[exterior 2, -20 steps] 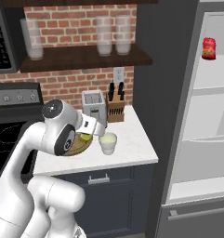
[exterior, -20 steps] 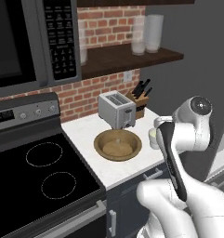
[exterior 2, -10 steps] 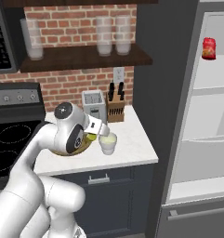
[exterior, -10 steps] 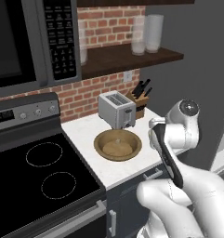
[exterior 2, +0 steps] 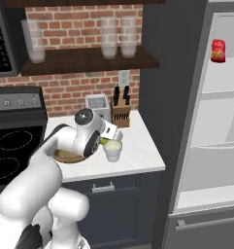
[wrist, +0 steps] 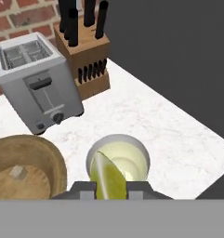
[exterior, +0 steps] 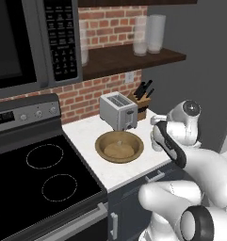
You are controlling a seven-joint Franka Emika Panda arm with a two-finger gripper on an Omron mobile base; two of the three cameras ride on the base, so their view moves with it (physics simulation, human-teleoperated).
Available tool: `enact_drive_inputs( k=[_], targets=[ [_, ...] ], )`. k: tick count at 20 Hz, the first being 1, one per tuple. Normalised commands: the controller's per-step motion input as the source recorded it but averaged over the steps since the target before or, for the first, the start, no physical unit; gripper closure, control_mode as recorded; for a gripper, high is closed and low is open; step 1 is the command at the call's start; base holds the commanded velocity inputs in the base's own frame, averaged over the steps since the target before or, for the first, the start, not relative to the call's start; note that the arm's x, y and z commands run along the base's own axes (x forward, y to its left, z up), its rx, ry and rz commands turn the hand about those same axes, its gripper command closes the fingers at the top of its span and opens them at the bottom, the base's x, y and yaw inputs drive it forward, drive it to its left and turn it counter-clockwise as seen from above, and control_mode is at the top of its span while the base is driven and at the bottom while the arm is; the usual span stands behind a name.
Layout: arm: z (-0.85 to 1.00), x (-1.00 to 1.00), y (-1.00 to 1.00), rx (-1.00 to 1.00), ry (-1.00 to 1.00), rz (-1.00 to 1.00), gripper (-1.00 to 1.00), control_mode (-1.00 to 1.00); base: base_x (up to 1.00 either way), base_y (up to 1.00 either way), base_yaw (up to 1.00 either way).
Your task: Grab a lemon wedge from the fridge and one ice cube from the ice bowl, and put them in the glass of lemonade.
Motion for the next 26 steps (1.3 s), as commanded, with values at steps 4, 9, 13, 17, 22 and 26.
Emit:
enact_drive_inputs(
  k=[4, 9, 13, 17, 22, 26],
  targets=[
    [-0.09, 0.42, 0.0, 0.06, 0.0, 0.0, 1.0, -1.0, 0.0, 0.0, 0.0],
    [-0.11, 0.21, 0.0, 0.02, -0.01, 0.0, 1.0, -1.0, 0.0, 0.0, 0.0],
    [-0.12, 0.1, -0.01, 0.0, -0.04, 0.0, 1.0, -1.0, 0.0, 0.0, 0.0],
    [-0.21, 0.0, 0.0, 0.0, -0.06, 0.0, 1.0, -1.0, 0.0, 0.0, 0.0],
    [-0.25, 0.04, 0.0, 0.0, -0.03, 0.0, 1.0, -1.0, 0.0, 0.0, 0.0],
    [-0.12, 0.11, 0.0, 0.0, 0.0, 0.0, 1.0, -1.0, 0.0, 0.0, 0.0]
  ],
)
